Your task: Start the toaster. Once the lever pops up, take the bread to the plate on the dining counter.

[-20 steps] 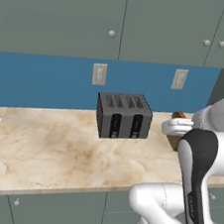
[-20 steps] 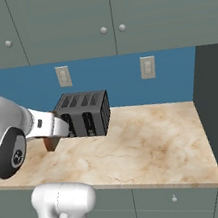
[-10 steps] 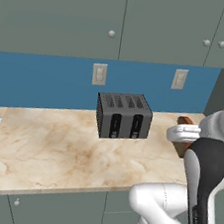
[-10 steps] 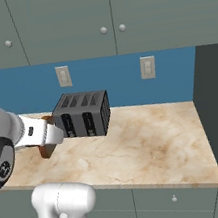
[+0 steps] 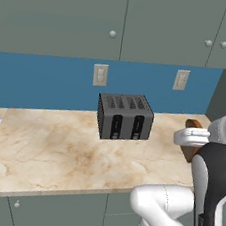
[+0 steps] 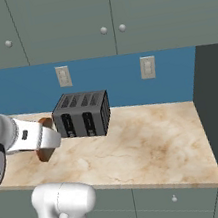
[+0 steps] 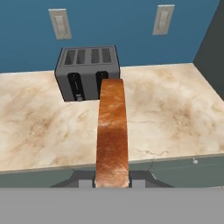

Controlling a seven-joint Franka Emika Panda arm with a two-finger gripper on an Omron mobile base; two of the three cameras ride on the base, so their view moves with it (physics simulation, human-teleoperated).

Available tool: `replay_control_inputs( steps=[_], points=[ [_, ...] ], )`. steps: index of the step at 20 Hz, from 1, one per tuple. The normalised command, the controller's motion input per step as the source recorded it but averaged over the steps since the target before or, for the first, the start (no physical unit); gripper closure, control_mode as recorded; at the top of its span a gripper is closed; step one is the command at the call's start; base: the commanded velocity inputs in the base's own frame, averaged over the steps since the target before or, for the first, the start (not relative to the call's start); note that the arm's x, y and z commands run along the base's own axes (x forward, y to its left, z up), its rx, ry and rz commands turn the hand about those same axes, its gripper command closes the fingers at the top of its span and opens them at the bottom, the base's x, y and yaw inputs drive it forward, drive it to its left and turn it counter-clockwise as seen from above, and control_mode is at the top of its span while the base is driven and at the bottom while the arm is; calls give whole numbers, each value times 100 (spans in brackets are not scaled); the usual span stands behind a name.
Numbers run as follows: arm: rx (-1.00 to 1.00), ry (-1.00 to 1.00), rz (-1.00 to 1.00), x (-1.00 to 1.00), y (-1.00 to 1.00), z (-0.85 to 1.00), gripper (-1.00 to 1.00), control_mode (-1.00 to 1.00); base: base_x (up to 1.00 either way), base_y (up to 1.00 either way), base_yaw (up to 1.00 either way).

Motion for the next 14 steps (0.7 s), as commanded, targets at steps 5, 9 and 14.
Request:
replay_control_inputs(
  steps=[5, 9, 14],
  points=[
    [0, 0, 0, 0, -7, 1, 100, -100, 0, 0, 0],
    [0, 0, 0, 0, -4, 0, 100, -100, 0, 0, 0],
    [0, -1, 0, 0, 0, 0, 100, -100, 0, 0, 0]
  ],
)
